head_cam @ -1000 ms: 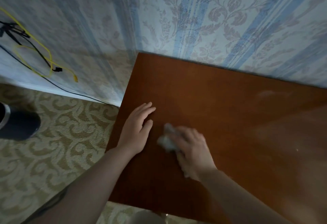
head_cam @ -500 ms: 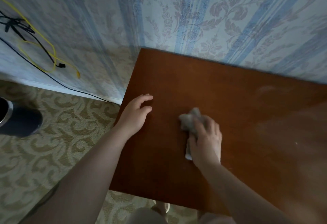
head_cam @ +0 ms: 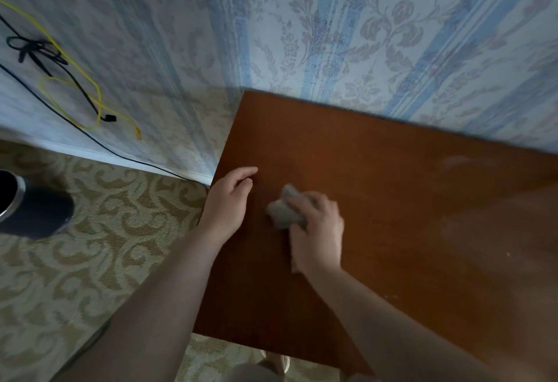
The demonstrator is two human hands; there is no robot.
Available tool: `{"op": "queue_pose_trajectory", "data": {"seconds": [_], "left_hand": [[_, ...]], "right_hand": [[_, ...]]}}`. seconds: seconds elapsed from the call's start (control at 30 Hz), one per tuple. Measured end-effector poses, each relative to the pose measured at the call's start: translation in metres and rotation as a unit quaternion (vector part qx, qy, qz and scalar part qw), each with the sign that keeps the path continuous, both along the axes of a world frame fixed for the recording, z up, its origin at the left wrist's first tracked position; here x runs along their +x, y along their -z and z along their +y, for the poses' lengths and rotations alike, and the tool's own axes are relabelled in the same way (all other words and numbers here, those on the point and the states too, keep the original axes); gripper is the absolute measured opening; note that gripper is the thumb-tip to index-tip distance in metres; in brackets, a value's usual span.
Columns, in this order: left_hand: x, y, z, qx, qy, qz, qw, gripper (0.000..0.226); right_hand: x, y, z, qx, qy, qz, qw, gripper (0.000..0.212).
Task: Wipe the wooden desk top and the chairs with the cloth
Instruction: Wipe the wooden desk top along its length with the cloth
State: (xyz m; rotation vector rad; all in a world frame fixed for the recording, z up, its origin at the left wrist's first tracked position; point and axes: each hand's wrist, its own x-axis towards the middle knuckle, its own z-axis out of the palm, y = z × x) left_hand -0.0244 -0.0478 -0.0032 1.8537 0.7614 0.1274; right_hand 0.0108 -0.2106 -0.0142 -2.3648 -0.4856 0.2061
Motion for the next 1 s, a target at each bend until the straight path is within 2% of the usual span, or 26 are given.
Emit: {"op": "queue_pose_trajectory", "data": {"seconds": [0.03, 0.1, 0.2, 0.23, 0.3, 0.37, 0.43, 0.47, 0.5, 0.57, 0.6, 0.63, 0.67, 0.77, 0.8, 0.87, 0.9, 0.93, 0.97, 1.0], "left_hand": [[-0.004, 0.001, -0.005, 0.018, -0.022, -0.004, 1.0, 0.033], [-0.011, 0.007, -0.017, 0.083, -0.042, -0.002, 0.996, 0.037], [-0.026, 0.022, -0.025, 0.193, -0.03, -0.002, 0.981, 0.039], [-0.03, 0.026, -0.023, 0.222, -0.03, 0.005, 0.975, 0.039], [-0.039, 0.034, -0.016, 0.269, -0.024, 0.027, 0.962, 0.041], [-0.044, 0.037, -0.007, 0.302, 0.015, 0.055, 0.952, 0.045], [-0.042, 0.037, 0.006, 0.305, 0.066, 0.071, 0.948, 0.047], [-0.04, 0.037, 0.012, 0.3, 0.091, 0.074, 0.947, 0.048], [-0.037, 0.036, 0.017, 0.297, 0.116, 0.075, 0.945, 0.048], [-0.035, 0.037, 0.023, 0.31, 0.151, 0.078, 0.935, 0.049], [-0.036, 0.039, 0.024, 0.328, 0.155, 0.081, 0.928, 0.049], [-0.036, 0.041, 0.023, 0.348, 0.154, 0.082, 0.921, 0.049], [-0.037, 0.043, 0.023, 0.361, 0.151, 0.078, 0.917, 0.049], [-0.037, 0.047, 0.024, 0.364, 0.138, 0.05, 0.92, 0.051], [-0.037, 0.047, 0.024, 0.357, 0.135, 0.046, 0.923, 0.051], [-0.037, 0.046, 0.025, 0.349, 0.134, 0.043, 0.927, 0.049], [-0.038, 0.046, 0.024, 0.356, 0.131, 0.048, 0.924, 0.049], [-0.039, 0.046, 0.022, 0.37, 0.125, 0.057, 0.919, 0.049], [-0.039, 0.047, 0.019, 0.387, 0.117, 0.065, 0.912, 0.049], [-0.037, 0.047, 0.014, 0.397, 0.105, 0.073, 0.909, 0.048]], "right_hand": [[0.018, 0.0, -0.005, -0.038, 0.091, 0.004, 0.995, 0.052], [0.049, 0.005, -0.001, -0.106, 0.19, 0.013, 0.976, 0.053], [0.051, 0.005, 0.021, -0.149, 0.171, -0.008, 0.974, 0.053], [0.043, 0.005, 0.026, -0.152, 0.122, -0.019, 0.981, 0.054], [0.022, 0.004, 0.03, -0.142, -0.078, -0.05, 0.985, 0.056], [0.021, -0.002, 0.02, -0.103, -0.277, -0.065, 0.953, 0.055], [0.045, -0.004, 0.01, -0.096, -0.357, -0.085, 0.925, 0.05], [0.059, 0.0, 0.009, -0.093, -0.331, -0.103, 0.933, 0.047], [0.073, 0.004, 0.011, -0.097, -0.253, -0.106, 0.957, 0.045], [0.086, 0.007, 0.022, -0.118, -0.032, -0.06, 0.991, 0.048], [0.081, 0.007, 0.029, -0.123, 0.039, -0.045, 0.991, 0.05], [0.069, 0.007, 0.037, -0.13, 0.051, -0.048, 0.989, 0.051], [0.051, 0.006, 0.043, -0.135, 0.02, -0.058, 0.989, 0.052], [-0.018, 0.006, 0.033, -0.085, -0.181, -0.095, 0.975, 0.053], [-0.035, 0.007, 0.022, -0.067, -0.257, -0.087, 0.96, 0.052], [-0.035, 0.008, -0.008, -0.061, -0.405, -0.098, 0.907, 0.053], [-0.023, 0.012, -0.021, -0.069, -0.438, -0.127, 0.887, 0.054], [-0.011, 0.015, -0.031, -0.071, -0.405, -0.138, 0.901, 0.054], [-0.001, 0.019, -0.036, -0.064, -0.303, -0.126, 0.943, 0.053], [0.001, 0.022, -0.034, -0.051, -0.151, -0.084, 0.984, 0.053]]}}
